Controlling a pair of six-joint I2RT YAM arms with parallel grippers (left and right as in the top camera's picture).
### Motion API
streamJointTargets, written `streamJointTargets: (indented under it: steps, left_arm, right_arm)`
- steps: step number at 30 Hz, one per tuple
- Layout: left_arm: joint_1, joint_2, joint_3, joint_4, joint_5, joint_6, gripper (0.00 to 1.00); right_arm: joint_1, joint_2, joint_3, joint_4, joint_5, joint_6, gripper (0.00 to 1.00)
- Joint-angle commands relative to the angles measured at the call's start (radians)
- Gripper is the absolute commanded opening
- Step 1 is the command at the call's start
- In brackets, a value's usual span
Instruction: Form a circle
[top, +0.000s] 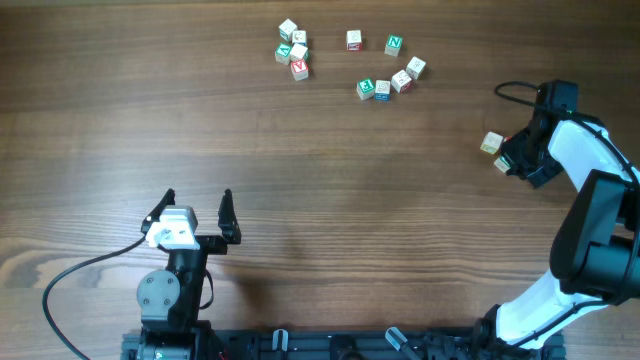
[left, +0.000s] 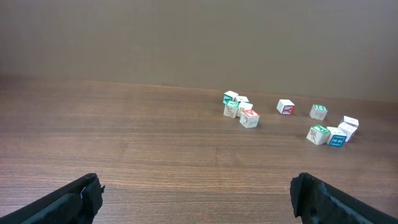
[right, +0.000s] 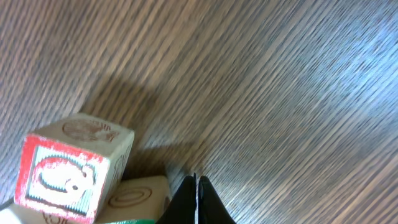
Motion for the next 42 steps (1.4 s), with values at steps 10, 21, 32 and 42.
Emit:
streamJointTargets:
  steps: [10,21,32,42]
  left_arm:
    - [-0.005,-0.008,-0.007,-0.001,0.016,-0.006,1.00]
    - [-0.005,-0.008,-0.007,-0.001,0.016,-0.006,1.00]
    - [-0.005,-0.008,-0.007,-0.001,0.016,-0.006,1.00]
    - [-0.005,-0.008,-0.007,-0.001,0.016,-0.006,1.00]
  right_arm:
    - [0.002,0.010,0.013,-0.094,-0.093,0.021,0.04]
    - [0.041,-0.257,0.013,-0.135,-0.221,0.010,0.04]
    - [0.043,-0.220,-0.055,0.033,-0.053,0.199,0.04]
    - [0.043,-0.070,-0.055,0.190,-0.174,0.171,0.04]
